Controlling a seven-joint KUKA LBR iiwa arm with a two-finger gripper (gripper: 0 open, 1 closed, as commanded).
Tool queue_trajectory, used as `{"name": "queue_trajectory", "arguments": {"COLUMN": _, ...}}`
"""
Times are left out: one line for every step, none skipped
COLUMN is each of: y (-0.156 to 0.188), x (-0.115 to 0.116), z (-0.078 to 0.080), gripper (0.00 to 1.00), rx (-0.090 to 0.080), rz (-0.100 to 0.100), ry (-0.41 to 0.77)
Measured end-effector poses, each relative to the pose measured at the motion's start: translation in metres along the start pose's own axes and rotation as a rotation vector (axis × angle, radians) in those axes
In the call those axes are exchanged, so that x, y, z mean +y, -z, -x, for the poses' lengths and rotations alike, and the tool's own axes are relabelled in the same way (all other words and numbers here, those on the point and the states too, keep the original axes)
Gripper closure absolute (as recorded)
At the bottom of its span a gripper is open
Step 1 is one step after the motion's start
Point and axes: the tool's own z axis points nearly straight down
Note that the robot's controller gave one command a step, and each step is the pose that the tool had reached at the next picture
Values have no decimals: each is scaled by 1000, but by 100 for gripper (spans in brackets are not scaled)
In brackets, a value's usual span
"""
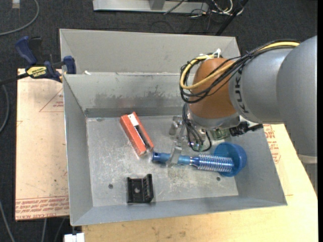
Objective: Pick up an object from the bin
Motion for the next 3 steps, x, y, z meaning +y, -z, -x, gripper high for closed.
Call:
{"name": "queue_trajectory", "arguments": {"y": -17, "x": -20, "z": -6, "gripper": 100, "rx": -1, "rz": 2, "ry": -160}}
{"name": "queue_trajectory", "arguments": {"y": -17, "x": -20, "z": -6, "gripper": 100, "rx": -1, "rz": 2, "ry": -160}}
{"name": "queue_trajectory", "arguments": {"y": -15, "x": -21, "z": -7, "gripper": 100, "rx": 2, "rz": 1, "ry": -160}}
